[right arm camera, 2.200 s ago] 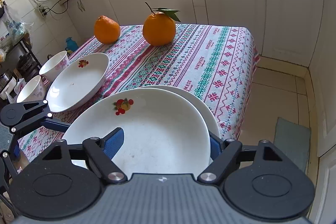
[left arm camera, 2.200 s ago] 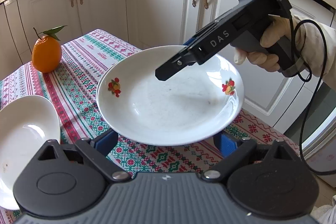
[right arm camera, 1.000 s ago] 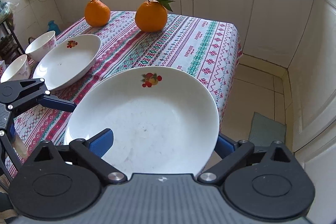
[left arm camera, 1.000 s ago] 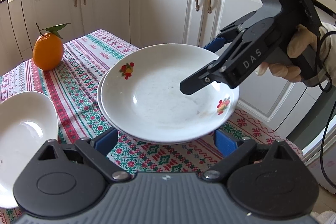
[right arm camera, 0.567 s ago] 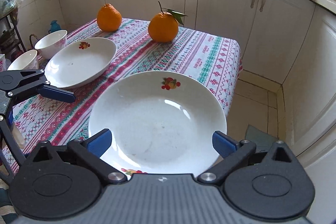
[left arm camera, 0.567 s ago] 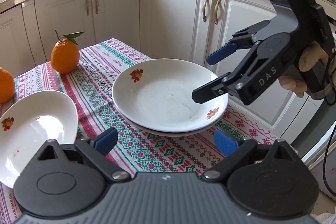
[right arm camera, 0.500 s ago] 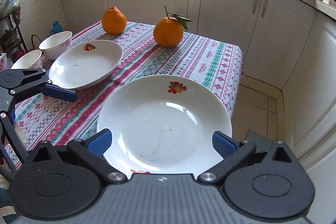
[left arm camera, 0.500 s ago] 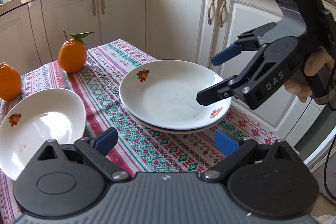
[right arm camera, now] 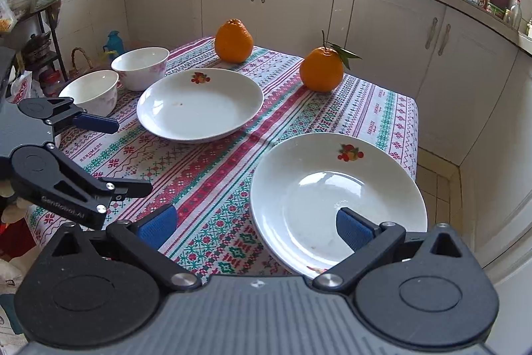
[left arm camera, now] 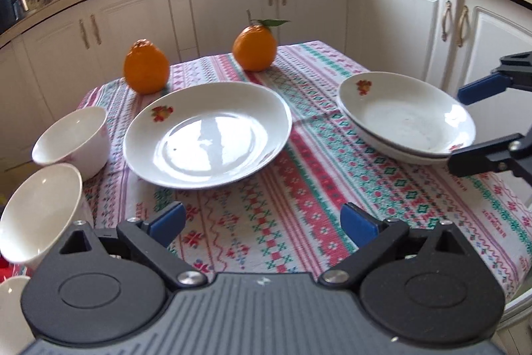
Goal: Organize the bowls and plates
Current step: 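Move the right gripper toward the next white plate on the tablecloth, then grip the rim of the white plate with the right gripper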
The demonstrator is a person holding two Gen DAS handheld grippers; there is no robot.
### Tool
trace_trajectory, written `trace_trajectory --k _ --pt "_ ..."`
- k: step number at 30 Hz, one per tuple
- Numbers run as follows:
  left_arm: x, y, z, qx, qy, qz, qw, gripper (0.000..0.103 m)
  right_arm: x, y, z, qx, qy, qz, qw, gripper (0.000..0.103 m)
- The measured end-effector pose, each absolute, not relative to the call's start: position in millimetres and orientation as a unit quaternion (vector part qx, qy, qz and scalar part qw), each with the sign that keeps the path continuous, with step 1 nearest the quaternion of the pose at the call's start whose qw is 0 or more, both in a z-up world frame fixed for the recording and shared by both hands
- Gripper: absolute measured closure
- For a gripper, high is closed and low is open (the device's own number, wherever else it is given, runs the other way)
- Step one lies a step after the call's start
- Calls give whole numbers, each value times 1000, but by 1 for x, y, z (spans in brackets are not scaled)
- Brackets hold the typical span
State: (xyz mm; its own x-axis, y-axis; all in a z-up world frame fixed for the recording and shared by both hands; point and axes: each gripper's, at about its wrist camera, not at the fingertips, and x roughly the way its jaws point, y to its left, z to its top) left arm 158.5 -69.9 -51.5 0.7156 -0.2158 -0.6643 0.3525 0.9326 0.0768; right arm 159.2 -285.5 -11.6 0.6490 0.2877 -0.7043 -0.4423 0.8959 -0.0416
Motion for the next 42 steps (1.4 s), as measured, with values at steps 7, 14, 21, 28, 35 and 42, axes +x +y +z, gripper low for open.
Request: trace_trajectory --k 7,14,21,28,35,42 --pt "172 -57 -72 78 368 -105 920 4 157 -276 -6 -113 362 210 901 0" --pt "179 -54 -81 52 369 -110 922 1 171 -271 -11 -84 365 216 902 0" --pt "188 -56 -82 43 366 -92 925 0 193 -258 -17 -89 371 233 894 0" --pt "203 -54 -83 38 362 -78 928 0 221 -251 -19 -102 381 254 883 0" --pt "214 -53 -83 37 359 -76 930 0 256 -244 -18 -117 388 281 870 0" --pt "220 -52 -83 34 352 -89 931 1 294 -230 -22 -134 392 317 853 0"
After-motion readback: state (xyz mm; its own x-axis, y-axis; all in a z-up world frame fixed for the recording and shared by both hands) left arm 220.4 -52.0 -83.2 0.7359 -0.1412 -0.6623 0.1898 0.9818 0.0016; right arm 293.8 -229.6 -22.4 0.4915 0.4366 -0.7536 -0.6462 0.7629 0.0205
